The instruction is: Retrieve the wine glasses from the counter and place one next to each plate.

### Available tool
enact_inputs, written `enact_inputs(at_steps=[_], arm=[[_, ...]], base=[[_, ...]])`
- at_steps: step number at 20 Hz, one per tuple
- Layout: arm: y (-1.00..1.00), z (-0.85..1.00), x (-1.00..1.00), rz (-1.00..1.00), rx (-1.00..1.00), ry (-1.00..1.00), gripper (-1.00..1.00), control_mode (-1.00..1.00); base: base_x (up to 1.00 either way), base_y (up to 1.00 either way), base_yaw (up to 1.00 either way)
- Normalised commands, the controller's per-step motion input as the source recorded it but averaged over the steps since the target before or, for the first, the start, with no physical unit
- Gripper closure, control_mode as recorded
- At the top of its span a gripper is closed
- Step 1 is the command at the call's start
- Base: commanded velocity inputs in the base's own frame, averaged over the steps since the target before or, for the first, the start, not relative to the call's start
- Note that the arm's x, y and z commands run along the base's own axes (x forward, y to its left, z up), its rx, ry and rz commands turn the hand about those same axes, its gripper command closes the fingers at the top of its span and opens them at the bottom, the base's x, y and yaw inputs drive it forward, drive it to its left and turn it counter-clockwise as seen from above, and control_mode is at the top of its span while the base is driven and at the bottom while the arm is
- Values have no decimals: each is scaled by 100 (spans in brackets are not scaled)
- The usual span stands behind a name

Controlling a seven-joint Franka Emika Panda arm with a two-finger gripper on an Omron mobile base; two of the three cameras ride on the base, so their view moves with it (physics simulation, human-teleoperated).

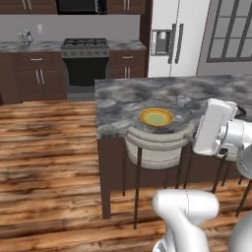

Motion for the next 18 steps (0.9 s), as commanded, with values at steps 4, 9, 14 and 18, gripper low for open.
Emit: enact_inputs(at_steps=[4, 9, 14, 18], arm=[[0, 0, 0, 0, 0, 0, -100, 100], [0, 0, 0, 0, 0, 0, -100, 100], [0, 0, 0, 0, 0, 0, -100, 100], [0, 0, 0, 0, 0, 0, -100, 100]], base=[[-41, 100, 30], [26, 100, 11], [67, 100, -16], [50, 86, -31]])
